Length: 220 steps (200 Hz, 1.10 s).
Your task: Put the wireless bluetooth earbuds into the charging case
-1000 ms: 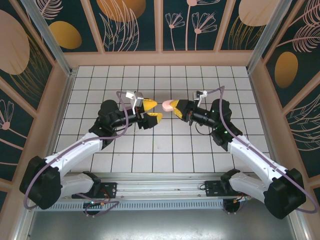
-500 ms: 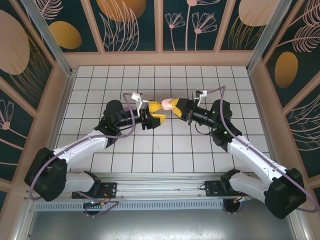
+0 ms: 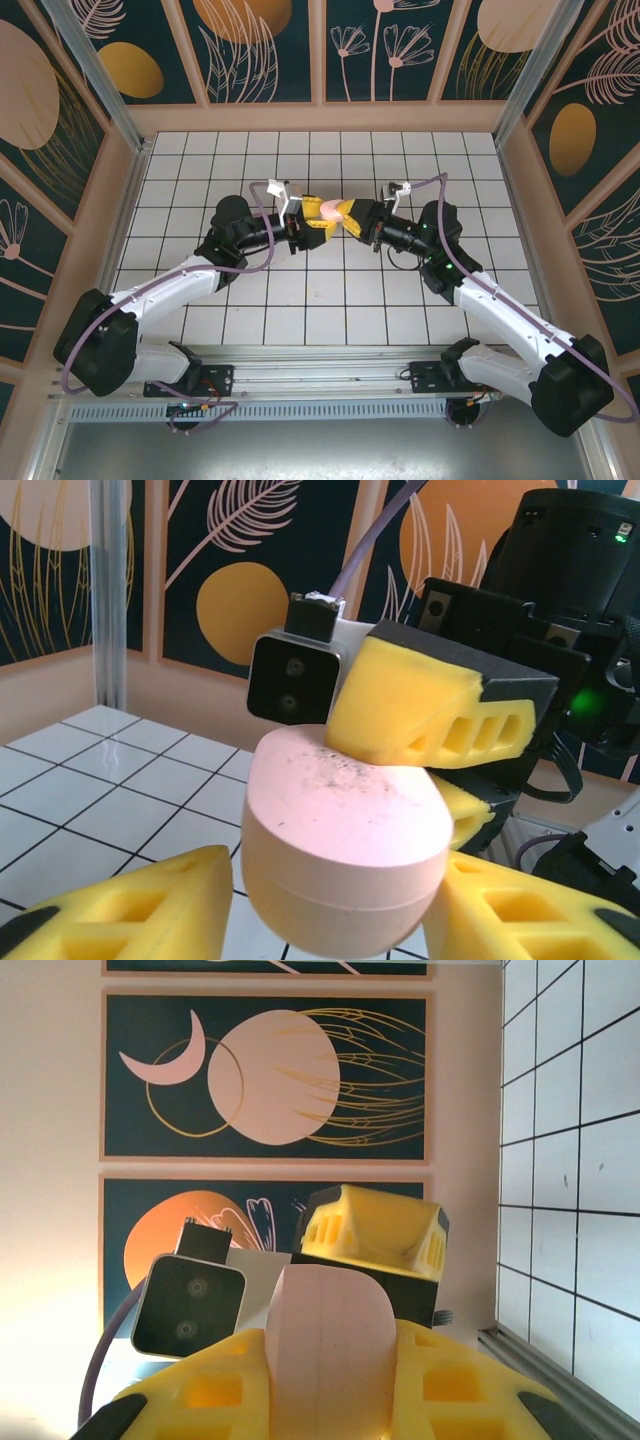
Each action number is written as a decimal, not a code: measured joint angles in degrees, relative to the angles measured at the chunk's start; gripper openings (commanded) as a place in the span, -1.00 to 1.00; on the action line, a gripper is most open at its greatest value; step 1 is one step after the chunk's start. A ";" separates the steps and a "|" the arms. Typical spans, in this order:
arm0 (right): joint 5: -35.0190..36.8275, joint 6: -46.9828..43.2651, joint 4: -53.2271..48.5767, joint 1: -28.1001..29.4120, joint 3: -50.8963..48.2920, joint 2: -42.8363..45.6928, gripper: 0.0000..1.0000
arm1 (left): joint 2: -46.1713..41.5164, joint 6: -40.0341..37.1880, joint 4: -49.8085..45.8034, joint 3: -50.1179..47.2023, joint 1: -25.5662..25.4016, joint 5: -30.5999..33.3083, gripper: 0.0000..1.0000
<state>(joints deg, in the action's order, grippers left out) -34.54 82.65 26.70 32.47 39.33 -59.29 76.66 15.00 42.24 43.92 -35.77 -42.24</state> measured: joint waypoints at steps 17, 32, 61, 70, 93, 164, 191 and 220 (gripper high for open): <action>0.20 0.00 -0.07 0.00 0.00 0.00 -0.71 | 0.15 0.04 0.15 0.02 -0.09 -0.31 -0.17; 0.33 0.00 -0.09 0.00 0.00 0.00 -0.71 | 0.33 0.02 0.22 0.11 -0.09 -0.61 -0.23; 0.61 0.00 -0.07 0.00 0.00 0.00 -0.71 | 0.55 0.04 0.22 0.28 -0.07 -0.81 -0.17; 0.61 -0.02 -0.07 0.00 0.00 0.00 -0.71 | 0.55 -0.09 0.24 0.33 -0.09 -0.83 -0.02; 0.37 -0.02 -0.13 0.28 0.00 0.00 -0.72 | 0.55 0.31 0.61 0.46 -0.26 -0.90 0.12; 0.52 0.02 -0.09 0.24 0.00 0.00 -0.70 | 0.87 0.07 0.83 0.66 -0.13 -1.09 -0.40; 0.59 -0.22 -0.57 0.24 0.00 0.02 -0.23 | 0.92 0.09 0.76 0.66 -0.13 -1.27 -0.46; 1.18 -4.87 -6.32 0.31 0.98 0.92 0.24 | 0.85 -0.02 -0.76 0.68 -0.26 -1.49 -0.54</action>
<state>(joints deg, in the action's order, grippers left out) -33.36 77.78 20.38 32.77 40.32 -58.37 77.52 14.98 41.47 44.60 -36.03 -43.72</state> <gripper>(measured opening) 0.569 0.335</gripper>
